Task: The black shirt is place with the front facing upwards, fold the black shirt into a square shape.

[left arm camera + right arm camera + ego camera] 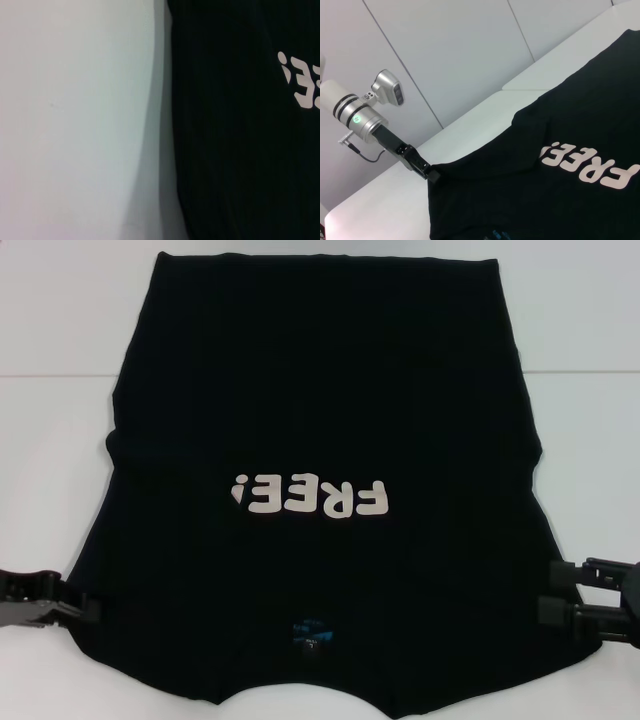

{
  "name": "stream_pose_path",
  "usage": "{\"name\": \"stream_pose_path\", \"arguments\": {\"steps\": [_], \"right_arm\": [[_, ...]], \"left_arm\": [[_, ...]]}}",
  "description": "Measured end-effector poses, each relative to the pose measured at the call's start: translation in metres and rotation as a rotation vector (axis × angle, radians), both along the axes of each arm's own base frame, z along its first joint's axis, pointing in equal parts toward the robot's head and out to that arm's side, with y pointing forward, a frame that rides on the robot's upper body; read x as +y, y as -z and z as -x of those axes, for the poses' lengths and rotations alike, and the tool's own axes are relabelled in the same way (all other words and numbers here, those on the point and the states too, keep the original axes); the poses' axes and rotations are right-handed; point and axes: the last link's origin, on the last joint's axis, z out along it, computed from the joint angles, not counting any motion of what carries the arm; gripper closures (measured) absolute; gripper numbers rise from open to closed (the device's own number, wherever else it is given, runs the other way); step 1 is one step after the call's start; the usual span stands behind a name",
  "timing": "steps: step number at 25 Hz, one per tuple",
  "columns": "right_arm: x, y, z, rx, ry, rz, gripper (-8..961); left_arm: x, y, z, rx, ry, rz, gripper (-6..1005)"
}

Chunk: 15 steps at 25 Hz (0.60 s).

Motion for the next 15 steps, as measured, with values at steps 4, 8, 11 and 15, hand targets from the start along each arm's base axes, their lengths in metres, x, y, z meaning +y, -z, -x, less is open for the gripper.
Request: {"name": "stream_pose_path", "arguments": {"steps": [4, 8, 11, 15], "right_arm": [[0.0002, -0.0004, 0.0001, 0.001, 0.000, -0.002, 159], [0.0006, -0.0005, 0.0004, 0.001, -0.001, -0.002, 159], [0.0006, -0.0005, 0.0004, 0.002, 0.001, -0.001, 160], [0.0026, -0.0031, -0.0003, 0.012, 0.057, 0.015, 160]], "left_arm": [[0.0006, -0.0011, 0.0015, 0.013, 0.001, -0.007, 702], [0.0003, -0.0019, 0.0035, 0.017, 0.004, -0.016, 892], [0.0001, -0.0019, 0.0033, 0.008, 0.031, -0.025, 900], [-0.0009, -0.0002, 0.0041, 0.002, 0.043, -0.026, 912]]}}
